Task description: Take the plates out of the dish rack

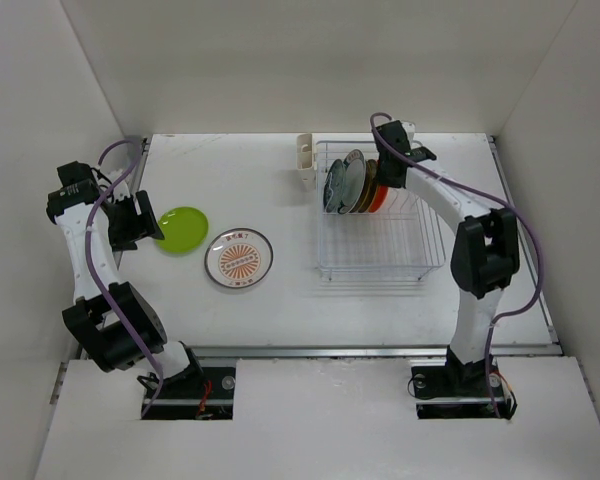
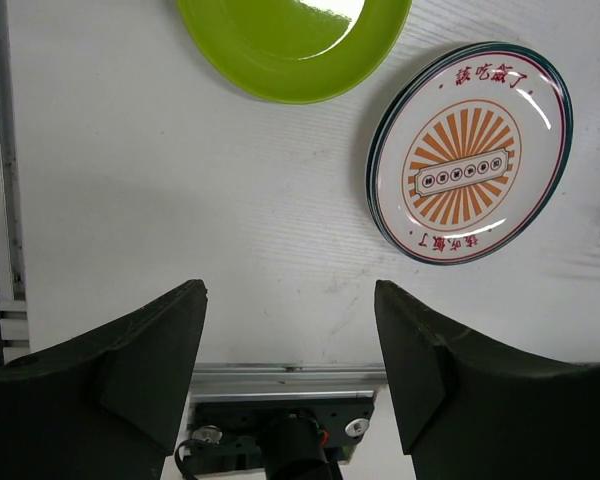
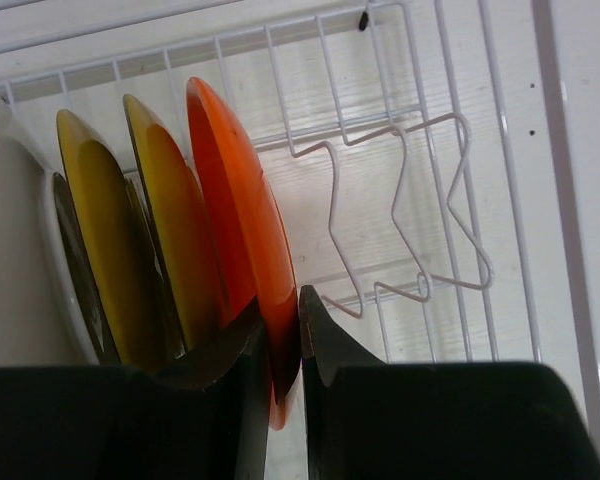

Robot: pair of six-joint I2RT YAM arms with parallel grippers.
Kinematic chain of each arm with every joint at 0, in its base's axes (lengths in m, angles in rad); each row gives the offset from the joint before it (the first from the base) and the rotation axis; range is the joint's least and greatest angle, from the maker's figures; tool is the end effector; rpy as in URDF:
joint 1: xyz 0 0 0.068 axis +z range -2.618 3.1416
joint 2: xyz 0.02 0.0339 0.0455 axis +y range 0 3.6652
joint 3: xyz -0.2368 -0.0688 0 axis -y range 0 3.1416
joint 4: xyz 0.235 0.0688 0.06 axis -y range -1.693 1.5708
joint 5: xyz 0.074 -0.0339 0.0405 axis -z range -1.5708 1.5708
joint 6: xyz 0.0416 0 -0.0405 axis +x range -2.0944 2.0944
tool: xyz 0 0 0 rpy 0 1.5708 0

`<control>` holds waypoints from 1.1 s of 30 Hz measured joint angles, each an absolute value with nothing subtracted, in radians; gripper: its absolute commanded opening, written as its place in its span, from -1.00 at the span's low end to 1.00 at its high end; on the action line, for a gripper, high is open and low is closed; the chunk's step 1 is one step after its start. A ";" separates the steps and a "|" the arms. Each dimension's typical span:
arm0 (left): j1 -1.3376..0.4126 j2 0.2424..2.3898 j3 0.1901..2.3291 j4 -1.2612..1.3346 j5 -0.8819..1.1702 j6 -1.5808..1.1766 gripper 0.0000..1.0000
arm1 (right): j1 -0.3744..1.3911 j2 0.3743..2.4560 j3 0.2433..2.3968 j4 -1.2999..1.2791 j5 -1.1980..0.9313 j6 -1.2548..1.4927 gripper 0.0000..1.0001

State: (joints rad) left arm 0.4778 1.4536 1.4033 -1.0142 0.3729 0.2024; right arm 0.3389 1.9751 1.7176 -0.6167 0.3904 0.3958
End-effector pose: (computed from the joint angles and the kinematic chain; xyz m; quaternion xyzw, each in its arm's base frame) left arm 0.2598 0.1175 0.2982 -0.0846 0.9487 -0.0871 0.2919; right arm 0.4088 0.1273 0.2431 0.0924 0.9198 -0.0499 0.3780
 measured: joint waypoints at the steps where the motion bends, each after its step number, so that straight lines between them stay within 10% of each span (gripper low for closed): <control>1: 0.478 1.454 1.403 -1.014 0.374 0.202 0.31 | 0.348 1.973 1.718 -0.620 0.414 0.396 -1.00; 24: 0.449 1.453 1.500 -1.067 0.481 0.218 0.33 | 0.434 1.555 1.792 -0.831 0.732 0.422 -1.00; 33: 0.301 1.443 1.542 -1.117 0.644 0.282 0.33 | 0.604 1.561 1.702 -0.598 0.175 0.349 -1.00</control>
